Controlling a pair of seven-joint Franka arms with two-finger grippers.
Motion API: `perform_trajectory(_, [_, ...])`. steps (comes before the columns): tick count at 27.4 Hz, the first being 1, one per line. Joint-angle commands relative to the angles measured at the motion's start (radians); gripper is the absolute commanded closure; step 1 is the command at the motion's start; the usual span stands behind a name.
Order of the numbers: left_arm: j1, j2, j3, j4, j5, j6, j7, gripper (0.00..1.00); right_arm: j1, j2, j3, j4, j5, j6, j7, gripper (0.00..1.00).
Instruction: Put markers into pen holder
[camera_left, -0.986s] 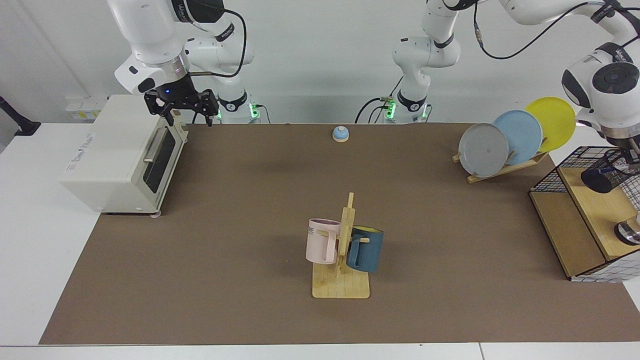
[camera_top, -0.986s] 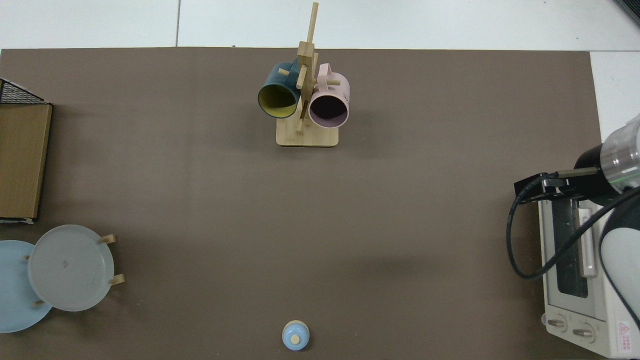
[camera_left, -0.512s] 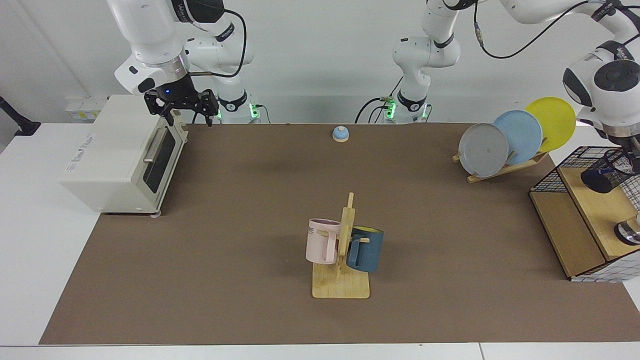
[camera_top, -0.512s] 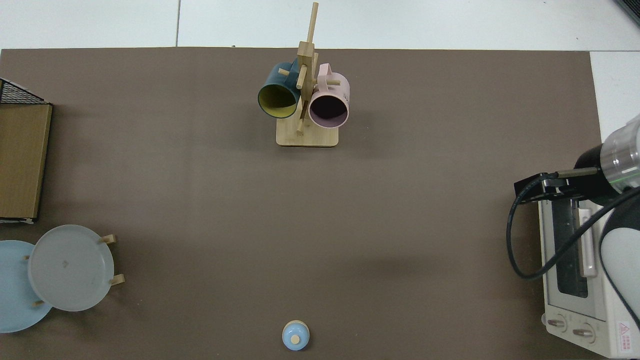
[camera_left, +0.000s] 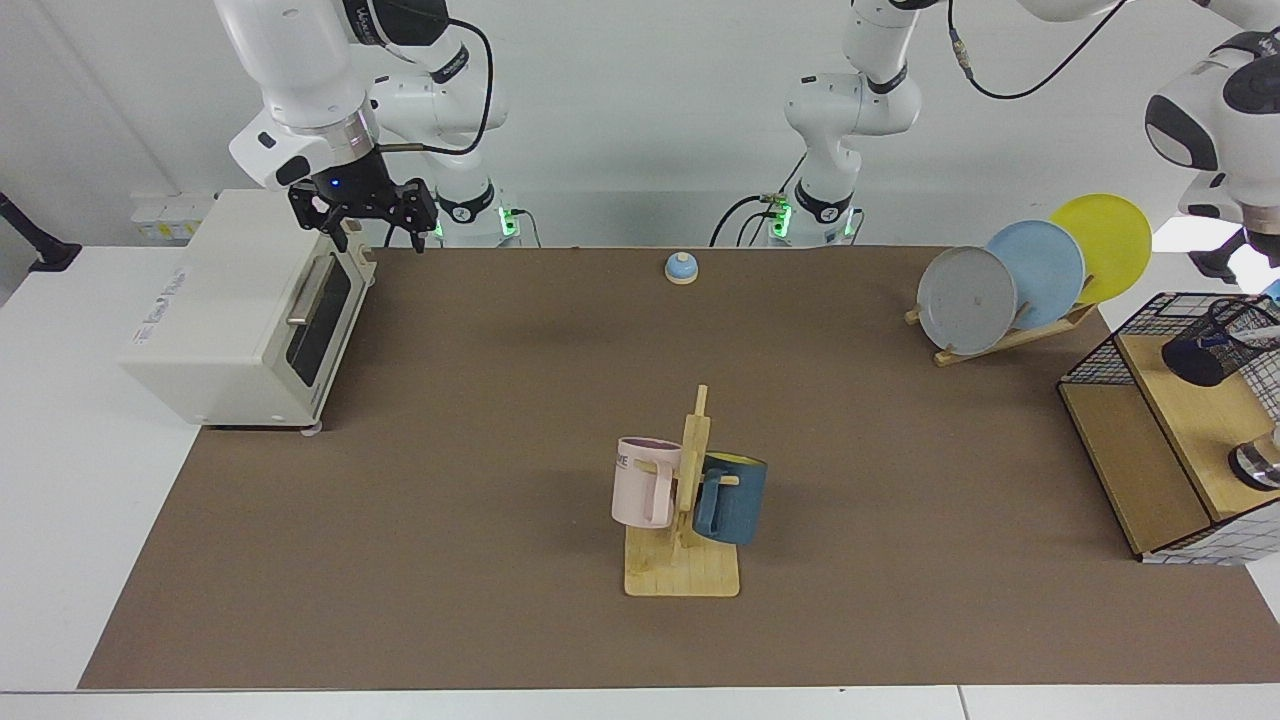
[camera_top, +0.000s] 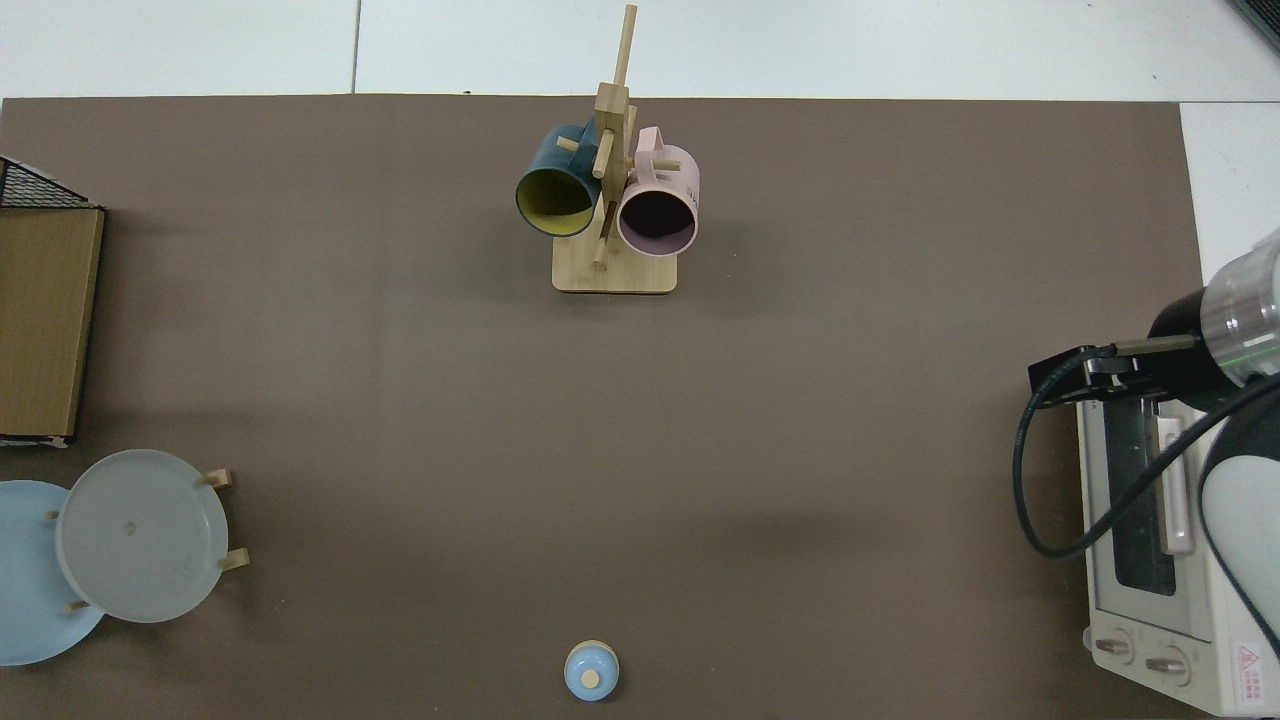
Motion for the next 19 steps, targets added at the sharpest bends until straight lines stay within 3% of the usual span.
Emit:
perform_trajectory(1, [-0.016,-0.073,-0.037,0.035,-0.104,-0.140,-0.063,0.00,-0.007,-0.019,0.003,-0.026,0.009,0.027,-0.024,0.00])
perform_trajectory(11, [-0.016,-0.125,-0.176,0.065,-0.176,-0.423,-0.452,0.00,-0.007,-0.019,0.003,-0.026,0.009,0.027,-0.024,0.00])
perform_trajectory(19, [-0.014,-0.149,-0.252,0.064,-0.389,-0.538,-0.830,0.00,-0.007,-0.019,0.003,-0.026,0.009,0.027,-0.024,0.00])
